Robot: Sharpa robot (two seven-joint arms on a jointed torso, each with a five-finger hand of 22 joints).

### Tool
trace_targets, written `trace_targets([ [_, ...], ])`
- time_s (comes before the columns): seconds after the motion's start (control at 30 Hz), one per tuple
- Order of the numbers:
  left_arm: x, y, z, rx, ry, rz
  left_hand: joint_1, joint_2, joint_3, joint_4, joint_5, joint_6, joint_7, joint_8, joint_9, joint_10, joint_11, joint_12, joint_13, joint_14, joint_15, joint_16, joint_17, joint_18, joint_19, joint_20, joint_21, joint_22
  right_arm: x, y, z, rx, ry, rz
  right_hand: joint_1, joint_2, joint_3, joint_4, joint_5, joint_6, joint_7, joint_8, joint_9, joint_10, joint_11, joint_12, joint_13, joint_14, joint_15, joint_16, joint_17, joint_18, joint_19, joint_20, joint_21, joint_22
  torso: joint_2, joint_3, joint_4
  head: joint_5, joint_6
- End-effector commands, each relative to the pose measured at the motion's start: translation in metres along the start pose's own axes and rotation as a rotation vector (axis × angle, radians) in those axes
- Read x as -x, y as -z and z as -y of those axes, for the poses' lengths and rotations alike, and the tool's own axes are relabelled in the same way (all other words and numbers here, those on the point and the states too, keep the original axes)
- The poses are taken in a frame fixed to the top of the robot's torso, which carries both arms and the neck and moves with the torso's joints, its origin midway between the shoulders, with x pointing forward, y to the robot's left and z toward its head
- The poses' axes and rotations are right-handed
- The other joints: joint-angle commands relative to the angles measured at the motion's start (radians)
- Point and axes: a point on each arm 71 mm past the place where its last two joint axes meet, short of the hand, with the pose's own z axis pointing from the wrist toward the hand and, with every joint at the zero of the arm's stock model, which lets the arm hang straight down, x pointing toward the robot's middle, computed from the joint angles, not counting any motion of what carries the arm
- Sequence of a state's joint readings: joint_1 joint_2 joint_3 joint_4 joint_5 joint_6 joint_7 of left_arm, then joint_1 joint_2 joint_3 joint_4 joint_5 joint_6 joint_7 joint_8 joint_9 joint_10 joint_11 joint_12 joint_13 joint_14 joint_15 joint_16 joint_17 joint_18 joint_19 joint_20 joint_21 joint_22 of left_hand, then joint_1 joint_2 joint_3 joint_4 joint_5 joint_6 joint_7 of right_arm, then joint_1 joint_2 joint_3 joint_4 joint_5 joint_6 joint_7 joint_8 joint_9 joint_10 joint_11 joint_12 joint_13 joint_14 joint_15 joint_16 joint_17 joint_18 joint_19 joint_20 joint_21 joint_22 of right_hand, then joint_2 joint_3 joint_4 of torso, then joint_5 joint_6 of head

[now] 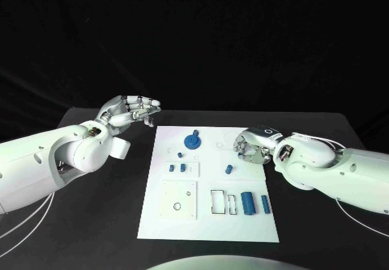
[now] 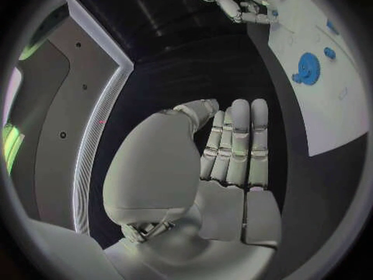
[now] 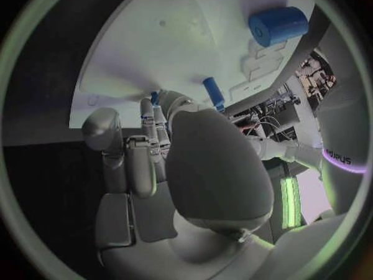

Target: Assemble the parts on the task board

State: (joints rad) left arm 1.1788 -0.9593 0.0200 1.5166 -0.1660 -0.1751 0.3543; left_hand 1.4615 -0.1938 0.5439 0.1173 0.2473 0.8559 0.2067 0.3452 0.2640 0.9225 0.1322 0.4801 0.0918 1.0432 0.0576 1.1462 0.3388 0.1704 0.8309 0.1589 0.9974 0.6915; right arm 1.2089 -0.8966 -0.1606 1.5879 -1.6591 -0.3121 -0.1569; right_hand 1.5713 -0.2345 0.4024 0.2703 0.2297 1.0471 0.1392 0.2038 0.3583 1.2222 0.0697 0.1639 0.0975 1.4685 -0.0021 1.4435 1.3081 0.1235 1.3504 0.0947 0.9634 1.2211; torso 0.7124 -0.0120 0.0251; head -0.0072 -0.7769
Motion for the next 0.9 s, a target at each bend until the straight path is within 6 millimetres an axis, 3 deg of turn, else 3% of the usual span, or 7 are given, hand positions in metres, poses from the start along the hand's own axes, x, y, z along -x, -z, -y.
trace_targets([
  [0.03, -0.0012, 0.0001, 0.0011, -0.005, 0.013, -0.016, -0.009, 0.001, -0.001, -0.007, -0.002, -0.010, 0.000, 0.005, 0.001, -0.003, 0.005, 0.007, -0.001, -0.006, 0.001, -0.008, -0.002, 0.014, -0.007, -0.003, -0.006, -0.001, -0.0065, 0.0008, 0.0008, -0.022, 0.074, -0.036, -0.006, -0.012, 0.011, -0.001, -0.001, 0.009, 0.000, 0.000, 0.002, 0.007, -0.001, -0.008, 0.000, 0.056, -0.007, 0.006, 0.016, -0.010, 0.002, -0.004, 0.005, 0.004, 0.000, 0.0005, -0.0006, 0.000, -0.002],
  [0.33, -0.0001, 0.0009, 0.0000, 0.008, 0.003, -0.020, -0.013, 0.000, -0.002, -0.010, -0.003, -0.018, 0.002, 0.006, 0.000, -0.011, 0.008, 0.006, -0.002, -0.005, 0.003, -0.014, -0.005, 0.013, -0.008, -0.001, -0.010, -0.004, -0.0084, 0.0013, -0.0002, -0.029, 0.102, -0.048, -0.032, -0.033, 0.037, -0.005, -0.003, 0.020, -0.001, 0.005, 0.009, -0.006, 0.003, -0.026, -0.005, 0.054, -0.004, 0.005, 0.008, -0.019, 0.018, -0.002, 0.057, 0.040, 0.000, 0.0006, -0.0014, -0.001, -0.005],
  [0.6, 0.0004, 0.0013, -0.0004, 0.014, -0.006, -0.024, -0.014, 0.000, -0.002, -0.010, -0.003, -0.020, 0.003, 0.006, 0.000, -0.012, 0.008, 0.006, -0.003, -0.005, 0.004, -0.015, -0.006, 0.013, -0.008, -0.001, -0.011, -0.005, -0.0103, 0.0010, -0.0034, -0.020, 0.101, -0.056, -0.034, -0.024, 0.066, -0.020, -0.003, 0.039, -0.009, 0.016, 0.019, 0.014, -0.004, -0.023, -0.001, 0.055, -0.009, 0.009, 0.012, -0.021, 0.023, -0.004, 0.072, 0.054, 0.000, -0.0003, -0.0001, -0.002, -0.008],
  [0.9, 0.0007, 0.0019, -0.0006, 0.018, -0.012, -0.028, -0.014, 0.001, -0.002, -0.011, -0.003, -0.021, 0.003, 0.006, -0.001, -0.013, 0.009, 0.006, -0.003, -0.005, 0.004, -0.017, -0.006, 0.013, -0.009, -0.001, -0.012, -0.005, -0.0153, 0.0010, -0.0048, -0.028, 0.105, -0.073, -0.032, -0.013, 0.111, -0.065, -0.003, 0.057, -0.014, 0.028, 0.032, 0.037, -0.013, -0.023, 0.005, 0.056, -0.017, 0.013, 0.015, -0.022, 0.024, -0.011, 0.087, 0.071, -0.001, -0.0004, -0.0008, -0.003, -0.010],
])
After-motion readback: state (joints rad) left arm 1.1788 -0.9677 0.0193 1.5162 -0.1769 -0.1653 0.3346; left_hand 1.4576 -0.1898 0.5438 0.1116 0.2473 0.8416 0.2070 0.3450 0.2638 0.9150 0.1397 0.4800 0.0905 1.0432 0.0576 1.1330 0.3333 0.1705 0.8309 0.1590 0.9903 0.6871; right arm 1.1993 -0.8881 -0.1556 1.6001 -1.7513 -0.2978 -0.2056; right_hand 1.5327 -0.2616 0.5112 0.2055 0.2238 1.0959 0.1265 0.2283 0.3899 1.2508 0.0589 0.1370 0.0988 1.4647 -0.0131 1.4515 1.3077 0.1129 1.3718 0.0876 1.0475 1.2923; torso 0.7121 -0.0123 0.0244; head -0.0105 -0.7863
